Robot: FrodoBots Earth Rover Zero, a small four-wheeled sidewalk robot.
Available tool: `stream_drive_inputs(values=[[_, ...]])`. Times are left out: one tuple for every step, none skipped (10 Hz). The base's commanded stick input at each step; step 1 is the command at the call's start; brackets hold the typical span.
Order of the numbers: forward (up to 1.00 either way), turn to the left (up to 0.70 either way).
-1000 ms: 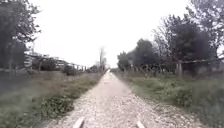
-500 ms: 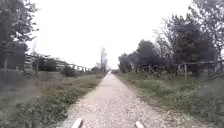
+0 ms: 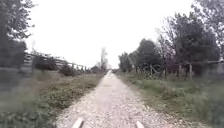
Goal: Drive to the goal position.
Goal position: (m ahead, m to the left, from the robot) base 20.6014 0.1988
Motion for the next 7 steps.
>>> stream_drive_inputs(values=[[0.50, 0.00], [0.50, 0.00], [0.50, 0.00], [0.50, 0.00], [0.50, 0.00], [0.50, 0.00], [0.50, 0.00]])
